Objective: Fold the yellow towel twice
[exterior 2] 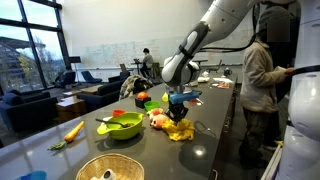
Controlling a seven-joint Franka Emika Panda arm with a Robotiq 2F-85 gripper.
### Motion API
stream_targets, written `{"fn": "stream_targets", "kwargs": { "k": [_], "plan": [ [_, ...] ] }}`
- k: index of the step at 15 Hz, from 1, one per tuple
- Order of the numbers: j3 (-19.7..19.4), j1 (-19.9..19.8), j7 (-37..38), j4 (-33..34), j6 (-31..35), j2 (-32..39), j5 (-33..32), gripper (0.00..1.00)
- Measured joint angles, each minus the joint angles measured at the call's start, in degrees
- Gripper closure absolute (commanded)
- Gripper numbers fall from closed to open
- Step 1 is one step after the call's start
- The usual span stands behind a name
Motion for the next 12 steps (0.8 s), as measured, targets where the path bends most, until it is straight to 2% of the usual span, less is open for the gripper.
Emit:
{"fn": "stream_targets", "kwargs": {
  "k": [12],
  "plan": [
    [2.58, 2.79, 5.41, -0.78, -5.46, -3.06, 0.2, 0.98]
  ]
}}
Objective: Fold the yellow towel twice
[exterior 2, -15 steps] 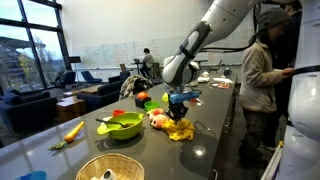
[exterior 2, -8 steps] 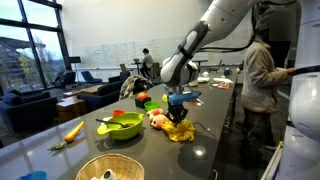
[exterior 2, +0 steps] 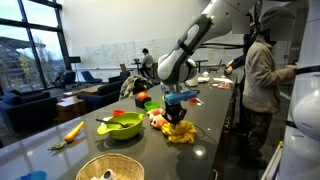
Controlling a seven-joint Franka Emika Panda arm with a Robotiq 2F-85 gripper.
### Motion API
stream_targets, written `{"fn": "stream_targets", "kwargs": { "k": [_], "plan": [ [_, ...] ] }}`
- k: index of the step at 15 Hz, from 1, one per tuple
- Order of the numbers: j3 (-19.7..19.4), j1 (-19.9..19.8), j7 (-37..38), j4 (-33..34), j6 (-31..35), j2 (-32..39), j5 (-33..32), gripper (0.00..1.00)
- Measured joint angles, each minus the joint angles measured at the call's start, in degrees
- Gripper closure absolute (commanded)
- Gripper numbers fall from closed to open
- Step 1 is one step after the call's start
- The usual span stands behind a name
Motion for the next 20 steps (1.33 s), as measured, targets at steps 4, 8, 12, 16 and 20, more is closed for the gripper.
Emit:
{"fn": "stream_targets", "kwargs": {
  "k": [4, 8, 12, 16, 20],
  "plan": [
    [0.63, 0.2, 0.22, -0.9, -0.2, -0.48, 0.02, 0.98],
    [0.83, 0.22, 0.22, -1.8, 0.12, 0.3, 0.12, 0.98],
    [0.83, 0.24, 0.22, -3.32, 3.64, 1.48, 0.43, 0.98],
    [0.87, 0.51, 0.22, -4.23, 5.86, 1.78, 0.43, 0.73],
    [1.0, 0.98, 0.01, -4.75, 7.38, 1.74, 0.43, 0.76]
  ]
}}
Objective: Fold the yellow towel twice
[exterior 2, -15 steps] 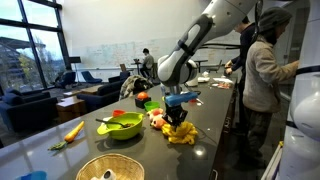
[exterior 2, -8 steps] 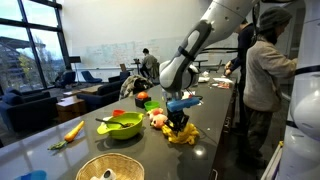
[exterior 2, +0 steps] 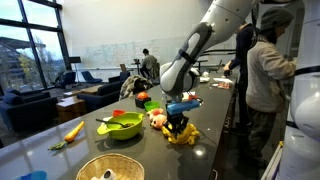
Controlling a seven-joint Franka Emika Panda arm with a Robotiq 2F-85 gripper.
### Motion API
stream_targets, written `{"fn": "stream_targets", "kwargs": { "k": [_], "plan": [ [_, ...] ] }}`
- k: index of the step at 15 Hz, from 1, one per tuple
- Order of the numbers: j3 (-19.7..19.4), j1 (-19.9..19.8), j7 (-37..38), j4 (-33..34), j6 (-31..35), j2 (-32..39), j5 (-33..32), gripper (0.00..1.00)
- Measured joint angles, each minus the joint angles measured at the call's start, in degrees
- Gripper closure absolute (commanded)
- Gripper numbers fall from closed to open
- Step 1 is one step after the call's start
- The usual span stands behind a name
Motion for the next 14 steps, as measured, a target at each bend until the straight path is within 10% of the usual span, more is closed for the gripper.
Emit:
{"fn": "stream_targets", "kwargs": {
  "k": [3, 4, 14],
  "plan": [
    [0.21, 0.23, 0.0, -0.12, 0.45, -0.01, 0.0, 0.67],
    [0.22, 0.23, 0.0, -0.15, 0.5, -0.02, 0.0, 0.42],
    [0.69, 0.41, 0.11, 0.74, 0.38, -1.07, -0.06, 0.0]
  ]
}}
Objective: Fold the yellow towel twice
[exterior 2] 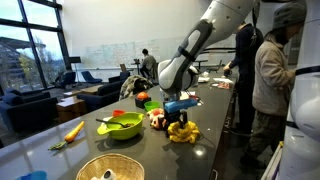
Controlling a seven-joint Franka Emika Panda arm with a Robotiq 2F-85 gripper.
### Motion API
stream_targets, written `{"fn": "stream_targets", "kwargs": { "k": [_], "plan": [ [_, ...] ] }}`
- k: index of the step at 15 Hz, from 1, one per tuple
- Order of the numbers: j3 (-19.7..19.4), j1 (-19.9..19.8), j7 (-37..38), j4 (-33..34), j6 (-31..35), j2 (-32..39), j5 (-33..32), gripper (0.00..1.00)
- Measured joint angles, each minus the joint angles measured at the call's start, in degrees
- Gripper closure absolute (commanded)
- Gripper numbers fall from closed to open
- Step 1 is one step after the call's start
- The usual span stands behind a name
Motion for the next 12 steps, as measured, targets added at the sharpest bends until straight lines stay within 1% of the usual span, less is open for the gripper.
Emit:
{"fn": "stream_targets", "kwargs": {
  "k": [4, 12],
  "plan": [
    [0.09, 0.0, 0.35, 0.25, -0.4, -1.22, -0.18, 0.0],
    [0.1, -0.13, 5.22, 0.75, -2.34, -3.84, -1.57, 0.0]
  ]
}}
